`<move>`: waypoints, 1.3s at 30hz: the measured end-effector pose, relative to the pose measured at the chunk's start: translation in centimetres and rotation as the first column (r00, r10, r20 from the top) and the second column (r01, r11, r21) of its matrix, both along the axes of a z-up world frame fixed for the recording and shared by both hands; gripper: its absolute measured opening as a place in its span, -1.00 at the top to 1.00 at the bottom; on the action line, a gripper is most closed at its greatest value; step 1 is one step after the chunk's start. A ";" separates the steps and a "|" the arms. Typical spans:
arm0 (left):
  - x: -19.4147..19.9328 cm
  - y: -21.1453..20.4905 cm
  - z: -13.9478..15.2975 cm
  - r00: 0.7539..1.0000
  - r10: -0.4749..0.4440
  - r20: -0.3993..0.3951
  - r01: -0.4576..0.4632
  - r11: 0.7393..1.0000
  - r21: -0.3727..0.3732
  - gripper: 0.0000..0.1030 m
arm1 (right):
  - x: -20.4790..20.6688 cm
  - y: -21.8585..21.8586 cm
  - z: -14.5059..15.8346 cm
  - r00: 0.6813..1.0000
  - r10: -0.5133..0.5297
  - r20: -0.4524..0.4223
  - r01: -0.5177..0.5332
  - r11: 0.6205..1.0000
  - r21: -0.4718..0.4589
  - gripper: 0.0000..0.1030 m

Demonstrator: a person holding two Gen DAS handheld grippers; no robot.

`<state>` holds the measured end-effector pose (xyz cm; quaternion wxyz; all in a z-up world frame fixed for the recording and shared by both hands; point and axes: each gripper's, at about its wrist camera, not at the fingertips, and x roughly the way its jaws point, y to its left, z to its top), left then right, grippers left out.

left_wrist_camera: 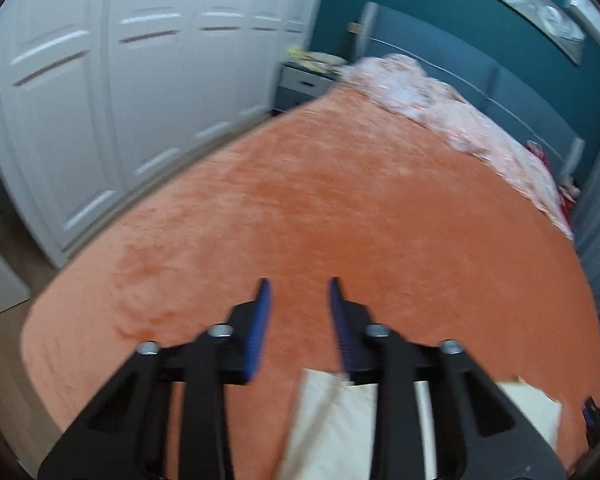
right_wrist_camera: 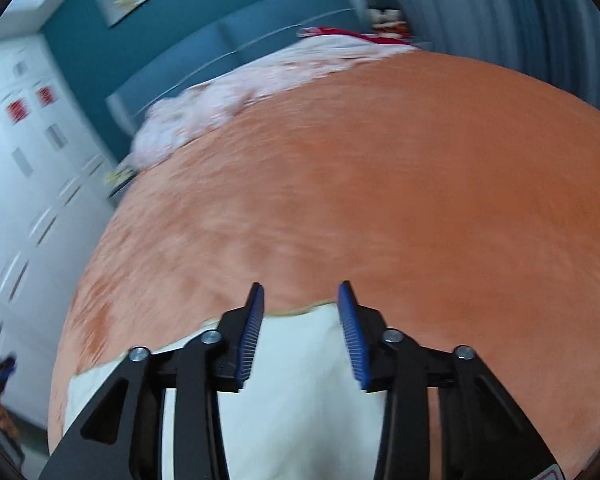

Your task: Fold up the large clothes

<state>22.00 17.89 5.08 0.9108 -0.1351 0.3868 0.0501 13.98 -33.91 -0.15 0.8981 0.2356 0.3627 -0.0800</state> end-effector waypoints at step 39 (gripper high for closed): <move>0.2 -22.9 -18.0 0.937 -0.318 -0.147 0.320 0.947 -0.008 1.00 | 8.0 17.8 -12.4 0.905 0.374 -0.203 -0.391 0.919 -0.053 1.00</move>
